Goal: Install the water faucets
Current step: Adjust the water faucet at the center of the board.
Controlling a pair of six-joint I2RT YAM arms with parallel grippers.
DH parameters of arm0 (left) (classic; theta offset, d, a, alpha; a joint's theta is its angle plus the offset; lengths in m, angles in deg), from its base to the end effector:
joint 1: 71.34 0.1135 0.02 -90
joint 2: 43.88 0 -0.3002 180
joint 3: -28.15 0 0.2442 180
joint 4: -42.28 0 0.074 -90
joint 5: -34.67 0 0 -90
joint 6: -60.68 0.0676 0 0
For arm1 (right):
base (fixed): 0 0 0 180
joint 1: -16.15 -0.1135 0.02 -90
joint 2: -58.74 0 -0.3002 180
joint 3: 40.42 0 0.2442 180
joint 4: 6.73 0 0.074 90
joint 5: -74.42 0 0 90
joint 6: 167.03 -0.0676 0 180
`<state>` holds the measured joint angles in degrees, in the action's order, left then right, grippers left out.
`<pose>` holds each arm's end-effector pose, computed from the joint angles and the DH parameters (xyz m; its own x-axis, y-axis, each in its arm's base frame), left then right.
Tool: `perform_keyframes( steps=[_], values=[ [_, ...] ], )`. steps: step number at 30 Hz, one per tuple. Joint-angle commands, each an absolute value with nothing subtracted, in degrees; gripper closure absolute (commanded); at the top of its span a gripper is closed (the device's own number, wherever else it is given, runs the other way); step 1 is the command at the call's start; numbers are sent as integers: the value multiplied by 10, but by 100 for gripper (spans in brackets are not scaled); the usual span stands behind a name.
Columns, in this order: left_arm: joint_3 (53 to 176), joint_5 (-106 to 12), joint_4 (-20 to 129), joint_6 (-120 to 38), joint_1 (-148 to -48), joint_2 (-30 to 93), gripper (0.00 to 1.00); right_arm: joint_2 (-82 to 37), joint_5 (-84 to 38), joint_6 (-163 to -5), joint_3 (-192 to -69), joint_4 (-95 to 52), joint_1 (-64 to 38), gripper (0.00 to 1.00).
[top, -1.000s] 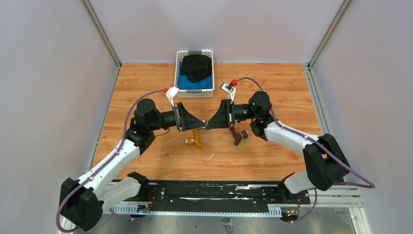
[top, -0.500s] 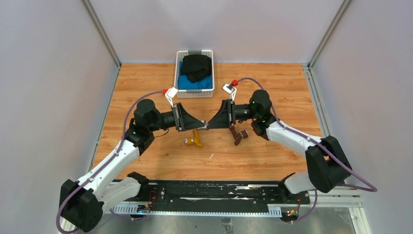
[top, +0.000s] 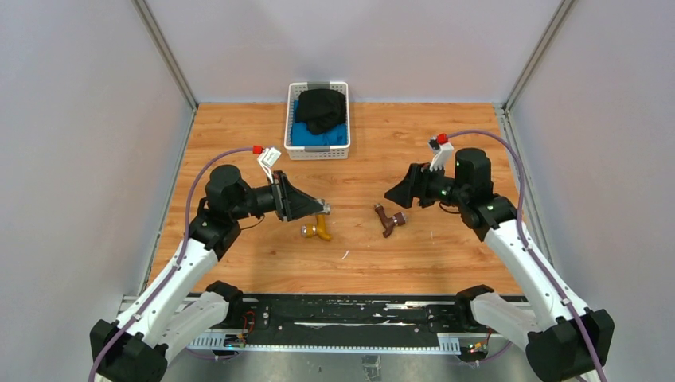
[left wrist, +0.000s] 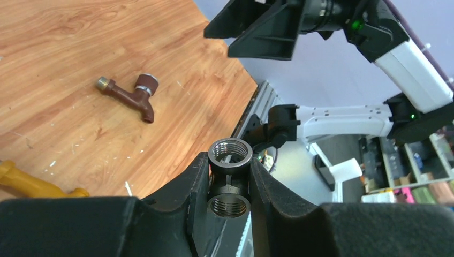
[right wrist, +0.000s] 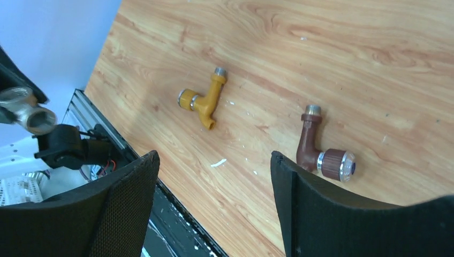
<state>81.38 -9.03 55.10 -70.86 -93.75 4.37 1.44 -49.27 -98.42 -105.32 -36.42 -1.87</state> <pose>0.1505 -0.1149 0.3422 -0.7081 -0.2036 -0.6761 0.6091 0.3082 -0.7308 0.1981 0.1039 0.3494 -0.6051 0.1223 -0.7867 -0.5643 0.6311 0.5322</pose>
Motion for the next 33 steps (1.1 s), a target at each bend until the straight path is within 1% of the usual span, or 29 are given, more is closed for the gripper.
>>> perform_keyframes(
  steps=[1,2,3,5,9,12,16,18,20,21,23,25,28,33],
  values=[
    [850,-20,569,-627,-936,48,100,46,-520,-989,-979,-340,-18,27],
    [853,8,549,-623,-936,52,100,55,-542,-1007,-960,-299,-22,27],
    [857,30,547,-613,-936,55,100,63,-535,-1012,-949,-277,-25,27],
    [864,54,545,-593,-936,55,100,69,-461,-1002,-943,-290,-28,27],
    [875,81,546,-560,-936,52,100,40,-354,-967,-978,-366,-33,31],
    [882,99,549,-538,-936,52,100,-10,-215,-967,-1015,-448,-41,33],
    [910,62,630,-492,-936,58,100,-102,-120,-964,-1070,-536,-60,33],
    [924,17,677,-473,-935,62,100,-162,-127,-970,-1104,-575,-67,34],
    [941,-60,738,-465,-934,71,100,-207,-141,-979,-1112,-575,-78,33],
    [946,-81,756,-466,-931,76,100,-218,-155,-989,-1108,-562,-85,32],
    [943,-87,762,-485,-921,82,100,-225,-211,-1029,-1080,-511,-93,29],
    [936,-94,763,-499,-913,83,100,-231,-238,-1077,-1048,-459,-95,28],
    [926,-122,758,-526,-897,80,100,-253,-220,-1131,-1030,-420,-114,29],
    [910,-134,731,-570,-888,88,100,-311,-173,-1188,-1041,-399,-154,34]
  ],
)
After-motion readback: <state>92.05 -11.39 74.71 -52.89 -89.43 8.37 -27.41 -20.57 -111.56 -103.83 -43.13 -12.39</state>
